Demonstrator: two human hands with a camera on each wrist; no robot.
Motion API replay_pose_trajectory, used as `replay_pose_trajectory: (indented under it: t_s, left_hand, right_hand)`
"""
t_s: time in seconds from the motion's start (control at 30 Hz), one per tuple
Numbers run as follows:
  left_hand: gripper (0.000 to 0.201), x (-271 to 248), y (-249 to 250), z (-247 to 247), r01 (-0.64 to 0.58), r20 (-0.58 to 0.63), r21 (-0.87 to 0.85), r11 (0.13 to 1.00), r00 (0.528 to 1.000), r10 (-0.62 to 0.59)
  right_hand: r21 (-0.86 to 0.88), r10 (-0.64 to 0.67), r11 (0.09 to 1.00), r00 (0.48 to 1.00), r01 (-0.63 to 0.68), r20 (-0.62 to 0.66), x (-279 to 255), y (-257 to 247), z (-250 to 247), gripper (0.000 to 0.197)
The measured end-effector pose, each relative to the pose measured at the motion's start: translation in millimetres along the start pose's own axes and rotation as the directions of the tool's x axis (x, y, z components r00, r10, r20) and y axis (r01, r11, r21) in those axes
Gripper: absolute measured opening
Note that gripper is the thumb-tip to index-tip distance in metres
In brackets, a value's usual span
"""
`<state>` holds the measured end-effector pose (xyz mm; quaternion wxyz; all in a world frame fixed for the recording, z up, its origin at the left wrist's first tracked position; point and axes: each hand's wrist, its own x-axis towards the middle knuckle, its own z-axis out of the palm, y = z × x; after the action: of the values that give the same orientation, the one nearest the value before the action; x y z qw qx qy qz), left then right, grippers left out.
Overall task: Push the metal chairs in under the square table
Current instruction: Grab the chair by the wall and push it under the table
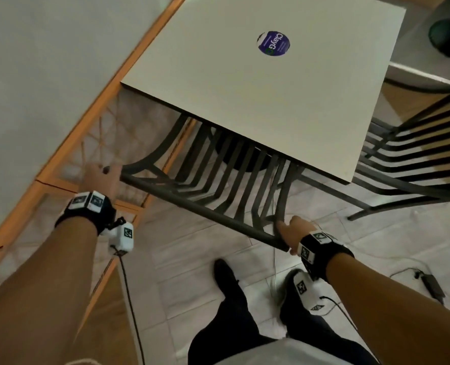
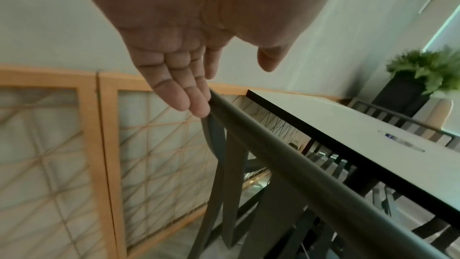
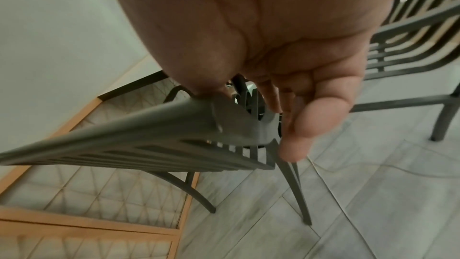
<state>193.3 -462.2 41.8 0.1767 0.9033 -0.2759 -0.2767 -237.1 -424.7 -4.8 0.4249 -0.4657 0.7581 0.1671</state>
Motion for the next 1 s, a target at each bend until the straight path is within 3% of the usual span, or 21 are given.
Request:
replay_pose_trajectory:
  t_s: [0.07,0.2,0.27,0.37,0.47,0.57,0.7,0.83,0.93,1.0]
  left_hand:
    - [0.070,16,15,1,0.003,0.008,0.076,0.997,1.000,-0.003]
    - [0.062,26,22,10,0.010,0.085,0.258,0.966,0.996,-0.033]
    - [0.061,33,17,15,0.000,0.105,0.291,0.957,0.994,-0.032]
    - [0.042,41,12,19,-0.004,0.139,0.251,0.968,0.990,-0.032]
    - [0.032,37,9,17,0.006,0.168,0.247,0.969,0.985,-0.049]
    - [0.036,28,-5,17,0.001,0.199,0.290,0.957,0.978,-0.061]
    - [0.040,17,-28,13,-0.017,0.230,0.378,0.926,0.970,-0.077]
    - [0.037,15,-39,4,0.002,0.216,0.405,0.914,0.972,-0.097]
    - [0.037,23,-41,-5,0.008,0.211,0.430,0.903,0.972,-0.108]
    - [0.038,29,-42,-10,0.013,0.198,0.427,0.904,0.974,-0.108]
  right_hand:
    - [0.106,0.057,0.993,0.998,-0.060,0.033,0,3,9,0.046]
    - [0.249,0.081,0.963,0.992,-0.104,0.100,-3,8,16,0.043]
    - [0.300,0.056,0.950,0.990,-0.092,0.128,-2,10,17,0.040]
    - [0.338,0.022,0.938,0.988,-0.074,0.153,-2,11,19,0.037]
    - [0.275,0.029,0.959,0.989,-0.068,0.144,-7,8,15,0.034]
    - [0.182,0.048,0.980,0.982,-0.082,0.184,-13,8,9,0.031]
    - [-0.112,0.003,0.993,0.963,0.029,0.271,-27,6,10,0.030]
    - [-0.182,0.014,0.982,0.931,0.056,0.365,-25,5,21,0.024]
    - [-0.053,0.087,0.996,0.923,-0.072,0.374,-36,-4,32,0.028]
    - [-0.022,0.078,0.997,0.915,-0.075,0.397,-43,-13,38,0.030]
